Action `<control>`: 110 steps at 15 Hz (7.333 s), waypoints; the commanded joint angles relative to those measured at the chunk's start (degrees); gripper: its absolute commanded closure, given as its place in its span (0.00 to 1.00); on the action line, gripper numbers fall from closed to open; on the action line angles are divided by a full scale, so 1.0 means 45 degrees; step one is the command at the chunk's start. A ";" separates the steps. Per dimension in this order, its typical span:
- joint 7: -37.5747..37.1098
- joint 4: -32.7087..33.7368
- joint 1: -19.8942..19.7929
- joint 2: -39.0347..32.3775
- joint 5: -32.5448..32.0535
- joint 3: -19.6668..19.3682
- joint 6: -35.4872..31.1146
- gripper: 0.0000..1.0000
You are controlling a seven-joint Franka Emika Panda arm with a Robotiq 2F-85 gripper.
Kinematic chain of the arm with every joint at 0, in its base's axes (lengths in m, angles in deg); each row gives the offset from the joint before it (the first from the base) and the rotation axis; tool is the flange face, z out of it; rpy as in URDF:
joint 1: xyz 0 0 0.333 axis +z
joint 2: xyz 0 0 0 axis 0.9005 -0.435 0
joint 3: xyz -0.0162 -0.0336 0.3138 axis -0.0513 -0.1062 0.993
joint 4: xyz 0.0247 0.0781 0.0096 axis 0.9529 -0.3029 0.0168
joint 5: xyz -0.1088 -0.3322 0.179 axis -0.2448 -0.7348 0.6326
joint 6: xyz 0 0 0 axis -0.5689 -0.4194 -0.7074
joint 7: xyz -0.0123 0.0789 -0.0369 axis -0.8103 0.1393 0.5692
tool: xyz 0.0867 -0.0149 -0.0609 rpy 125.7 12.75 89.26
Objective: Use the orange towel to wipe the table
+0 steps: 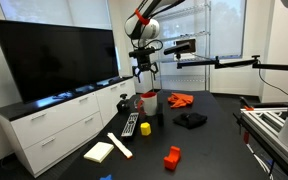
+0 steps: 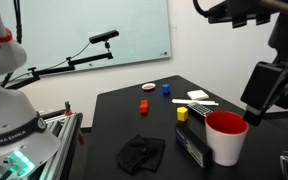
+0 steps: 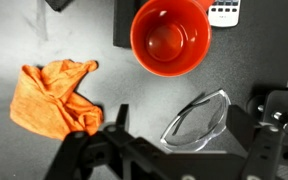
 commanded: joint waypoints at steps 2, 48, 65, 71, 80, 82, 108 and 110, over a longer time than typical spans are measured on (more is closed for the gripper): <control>0.1342 -0.1469 0.0740 0.0735 -0.1950 -0.0253 -0.1196 0.00; 0.7763 -0.6083 -0.0377 0.0376 -0.3314 -0.1120 -0.7377 0.00; 1.2966 -0.7221 -0.0807 0.0591 -0.5123 -0.0563 -0.9872 0.05; 1.2372 -0.7094 -0.0469 0.0451 -0.5299 -0.0889 -0.9751 0.56; 1.1772 -0.7267 -0.0279 0.0497 -0.4919 -0.0610 -0.9698 1.00; 1.1526 -0.7558 -0.0034 0.0538 -0.5044 -0.0611 -0.9938 0.99; 1.1242 -1.0998 0.0684 0.3518 -0.5279 -0.1322 -1.1221 0.26; 1.0992 -1.0934 0.0720 0.3574 -0.5368 -0.1630 -1.1190 0.11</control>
